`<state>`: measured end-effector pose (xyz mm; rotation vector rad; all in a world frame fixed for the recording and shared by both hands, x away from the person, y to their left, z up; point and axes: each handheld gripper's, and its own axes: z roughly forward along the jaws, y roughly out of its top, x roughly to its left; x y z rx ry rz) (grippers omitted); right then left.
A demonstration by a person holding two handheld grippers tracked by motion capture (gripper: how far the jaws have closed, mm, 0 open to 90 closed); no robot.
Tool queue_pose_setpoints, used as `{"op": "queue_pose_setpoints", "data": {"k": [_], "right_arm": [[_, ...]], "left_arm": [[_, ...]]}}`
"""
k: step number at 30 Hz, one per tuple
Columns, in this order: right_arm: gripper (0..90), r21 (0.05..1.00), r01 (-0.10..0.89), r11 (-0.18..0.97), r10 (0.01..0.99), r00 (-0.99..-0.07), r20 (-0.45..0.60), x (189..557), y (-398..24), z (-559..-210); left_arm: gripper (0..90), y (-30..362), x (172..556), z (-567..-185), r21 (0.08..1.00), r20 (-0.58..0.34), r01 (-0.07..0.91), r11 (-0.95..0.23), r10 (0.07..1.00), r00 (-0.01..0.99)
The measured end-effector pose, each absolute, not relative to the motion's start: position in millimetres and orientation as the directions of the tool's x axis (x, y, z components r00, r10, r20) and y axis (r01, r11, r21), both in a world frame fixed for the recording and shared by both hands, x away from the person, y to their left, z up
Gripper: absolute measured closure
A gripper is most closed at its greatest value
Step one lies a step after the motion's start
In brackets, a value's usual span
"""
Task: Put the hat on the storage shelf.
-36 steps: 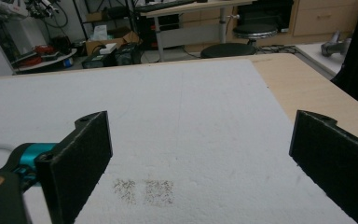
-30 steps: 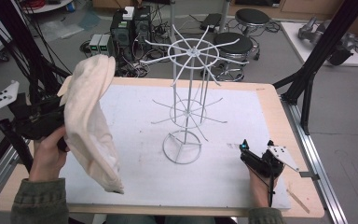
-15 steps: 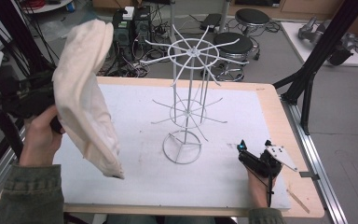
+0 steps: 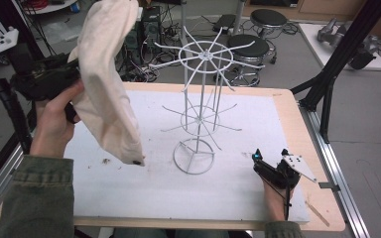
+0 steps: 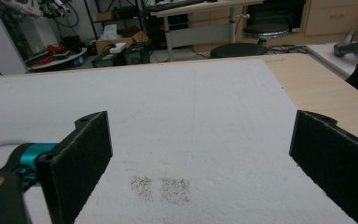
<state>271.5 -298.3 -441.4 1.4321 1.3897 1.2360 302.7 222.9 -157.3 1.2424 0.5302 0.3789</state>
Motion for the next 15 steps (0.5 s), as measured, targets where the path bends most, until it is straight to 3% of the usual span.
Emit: {"op": "queue_pose_setpoints", "data": {"k": [15], "right_arm": [[4.6,0.963,0.246,-0.111,0.988,-0.076,0.133,271.8,-298.4,-441.8]], "left_arm": [[77.9,189.2,322.1,-176.6,0.972,-0.172,0.046,0.231,0.564,0.808]]}}
